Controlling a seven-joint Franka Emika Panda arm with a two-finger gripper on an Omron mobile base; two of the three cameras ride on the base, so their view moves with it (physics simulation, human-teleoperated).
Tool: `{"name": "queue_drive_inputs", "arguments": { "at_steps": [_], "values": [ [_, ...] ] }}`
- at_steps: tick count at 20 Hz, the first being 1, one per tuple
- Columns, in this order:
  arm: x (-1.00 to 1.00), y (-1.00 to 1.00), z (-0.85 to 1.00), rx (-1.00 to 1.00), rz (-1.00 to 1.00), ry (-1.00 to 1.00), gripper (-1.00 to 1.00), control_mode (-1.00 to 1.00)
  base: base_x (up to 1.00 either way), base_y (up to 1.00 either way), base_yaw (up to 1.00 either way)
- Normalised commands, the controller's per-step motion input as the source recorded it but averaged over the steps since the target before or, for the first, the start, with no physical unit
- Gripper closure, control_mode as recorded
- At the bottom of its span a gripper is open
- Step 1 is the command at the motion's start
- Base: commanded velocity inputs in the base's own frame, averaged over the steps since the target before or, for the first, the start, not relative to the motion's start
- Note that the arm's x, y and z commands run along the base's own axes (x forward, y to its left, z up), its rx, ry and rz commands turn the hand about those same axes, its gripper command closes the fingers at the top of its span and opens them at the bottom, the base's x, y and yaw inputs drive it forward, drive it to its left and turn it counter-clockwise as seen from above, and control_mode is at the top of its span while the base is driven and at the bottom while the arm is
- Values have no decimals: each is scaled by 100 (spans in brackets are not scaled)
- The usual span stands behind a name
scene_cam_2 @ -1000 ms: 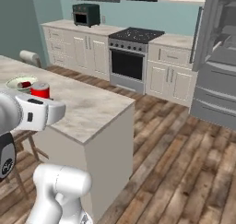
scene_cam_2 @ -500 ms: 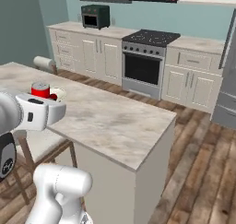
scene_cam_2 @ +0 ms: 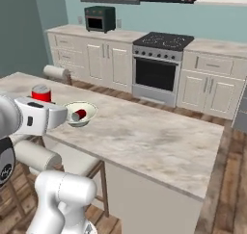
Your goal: Open the fridge, grab two sodas, and place both sodas inside the bowl with ice on the dining counter.
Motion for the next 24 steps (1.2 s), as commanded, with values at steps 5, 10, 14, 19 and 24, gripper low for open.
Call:
{"name": "queue_drive_inputs", "arguments": {
  "at_steps": [5, 10, 14, 19, 24],
  "values": [
    [0, 0, 0, 0, 0, 0, 100, 100, 28, 100, -28],
    [0, 0, 0, 0, 0, 0, 100, 100, 15, 100, -30],
    [0, 0, 0, 0, 0, 0, 100, 100, -33, 100, -25],
    [0, 0, 0, 0, 0, 0, 100, 100, -25, 100, -18],
    [0, 0, 0, 0, 0, 0, 100, 100, 64, 68, -11]
  ]
}}
